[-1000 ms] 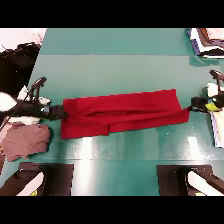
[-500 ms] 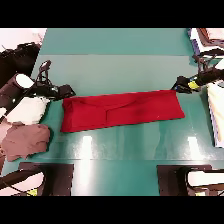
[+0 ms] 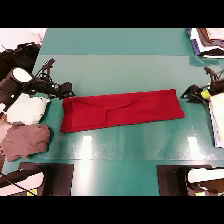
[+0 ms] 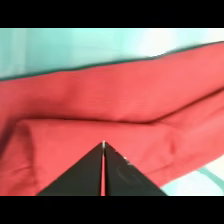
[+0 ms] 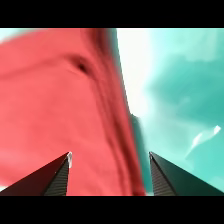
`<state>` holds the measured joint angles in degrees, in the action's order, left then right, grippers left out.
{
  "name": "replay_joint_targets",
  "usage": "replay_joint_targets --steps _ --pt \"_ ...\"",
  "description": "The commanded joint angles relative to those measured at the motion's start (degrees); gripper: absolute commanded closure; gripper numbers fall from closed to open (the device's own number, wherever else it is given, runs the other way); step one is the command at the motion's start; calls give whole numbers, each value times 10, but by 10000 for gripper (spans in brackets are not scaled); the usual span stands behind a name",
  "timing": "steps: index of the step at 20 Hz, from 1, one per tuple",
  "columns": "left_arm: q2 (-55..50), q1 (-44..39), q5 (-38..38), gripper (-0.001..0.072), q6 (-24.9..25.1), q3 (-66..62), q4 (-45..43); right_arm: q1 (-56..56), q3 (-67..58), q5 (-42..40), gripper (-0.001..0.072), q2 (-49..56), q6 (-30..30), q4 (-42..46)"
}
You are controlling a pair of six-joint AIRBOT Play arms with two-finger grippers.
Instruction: Fold the shirts.
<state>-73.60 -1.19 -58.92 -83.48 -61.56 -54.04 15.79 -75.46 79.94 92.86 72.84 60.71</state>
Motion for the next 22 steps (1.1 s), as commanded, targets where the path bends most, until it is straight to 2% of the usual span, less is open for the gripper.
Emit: replay_joint_targets --steps 1,4,5,7,10,11,14,19,22 --pt "-1 -22 10 681 0 -2 34 53 33 25 141 36 -51 -69" --pt "-2 -87 61 682 -1 -1 34 44 34 23 145 66 -58 -88" --pt "-2 -110 87 681 -8 -1 35 34 34 23 166 71 -63 -87" --pt "-8 -153 142 682 -22 -3 35 10 28 21 316 79 -82 -87" --pt "-52 -206 165 682 -36 -27 35 -28 3 24 641 81 -104 -87" --pt "-73 -220 163 682 -37 -42 35 -38 -10 29 694 79 -104 -87" --pt "-143 -262 158 682 -48 -98 35 -59 -51 43 695 39 -103 -96" --pt "-235 -308 151 682 -51 -169 35 -97 -113 49 695 -68 -77 -216" --pt "-260 -316 161 682 -57 -177 44 -145 -156 40 695 -104 -55 -234"
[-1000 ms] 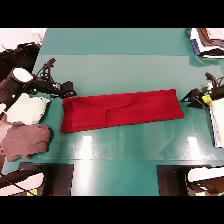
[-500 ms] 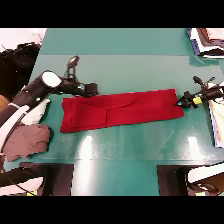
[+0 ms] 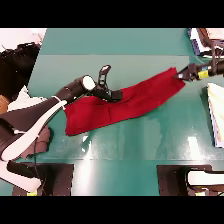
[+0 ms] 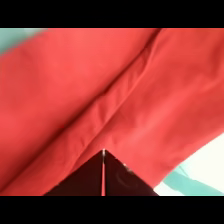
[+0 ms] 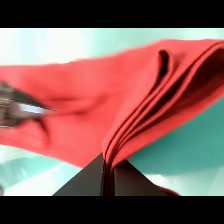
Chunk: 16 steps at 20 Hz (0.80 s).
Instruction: Fold the shirts.
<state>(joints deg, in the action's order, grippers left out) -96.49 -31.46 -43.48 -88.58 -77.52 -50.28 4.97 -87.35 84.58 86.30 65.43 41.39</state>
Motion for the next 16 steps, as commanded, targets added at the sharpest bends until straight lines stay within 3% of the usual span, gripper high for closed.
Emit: replay_joint_targets --steps 1,12,16 --pt "-34 -15 11 682 -6 -17 6 -57 -50 -6 695 -44 25 -46" --pt "-41 -15 10 682 -5 -17 5 -244 -103 -65 695 -46 34 -58" --pt "-11 21 -28 682 -7 -18 -28 -293 -103 -99 695 -45 34 -59"
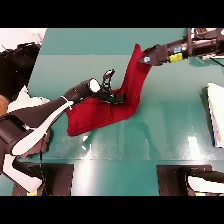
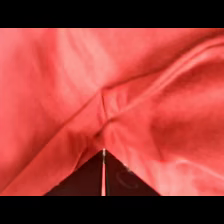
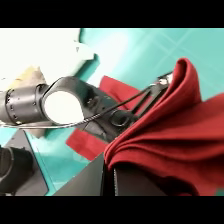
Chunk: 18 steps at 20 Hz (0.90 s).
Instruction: Fold the shirts.
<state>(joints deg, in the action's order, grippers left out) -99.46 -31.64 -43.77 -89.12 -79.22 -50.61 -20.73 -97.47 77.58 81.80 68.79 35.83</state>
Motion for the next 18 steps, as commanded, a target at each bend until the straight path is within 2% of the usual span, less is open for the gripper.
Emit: replay_joint_targets --steps 1,4,8,9,10,11,12,14,18 --pt "43 46 -43 683 -10 -1 -52 -54 -1 -40 694 0 0 -3" --pt "141 137 -91 682 -26 -1 -155 -127 -1 -97 693 6 -1 -3" --pt "289 269 -134 681 -24 -1 -232 -258 -1 -181 692 63 -8 -3" --pt "319 296 -139 681 -24 -1 -247 -289 -1 -188 601 82 -25 -3" --pt "343 317 -142 681 -24 -1 -254 -314 -2 -189 352 99 -42 -3" --pt "363 336 -144 681 -23 -1 -257 -334 -2 -189 134 115 -43 -3" --pt "378 349 -145 681 -19 -1 -257 -346 -2 -184 113 126 -43 -1" --pt "394 363 -152 681 -14 -1 -258 -345 -1 -162 125 133 -30 11" --pt "395 363 -180 681 -4 -1 -257 -278 47 -109 138 104 37 127"
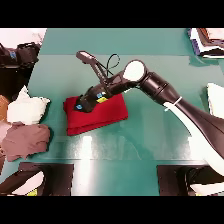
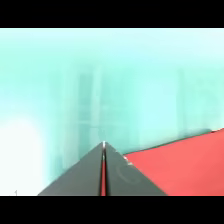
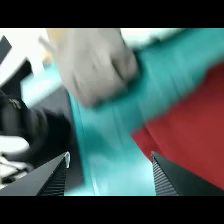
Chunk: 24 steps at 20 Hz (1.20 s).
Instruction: Fold the shirts.
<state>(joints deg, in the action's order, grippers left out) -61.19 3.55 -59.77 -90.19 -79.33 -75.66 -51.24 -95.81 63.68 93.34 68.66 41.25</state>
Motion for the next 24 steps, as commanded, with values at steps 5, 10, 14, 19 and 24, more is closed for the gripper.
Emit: replay_joint_targets --steps 5,10,14,19,24 --pt "12 11 -33 681 6 0 -2 202 222 4 138 -73 58 112" --pt "8 11 -30 681 6 2 24 319 271 28 137 5 57 12" --pt "7 11 -28 681 6 2 26 293 223 37 137 89 36 -56" --pt "7 9 -29 681 6 2 49 217 105 43 143 176 37 -103" --pt "7 -52 -24 682 6 2 48 177 14 38 676 207 30 -95"
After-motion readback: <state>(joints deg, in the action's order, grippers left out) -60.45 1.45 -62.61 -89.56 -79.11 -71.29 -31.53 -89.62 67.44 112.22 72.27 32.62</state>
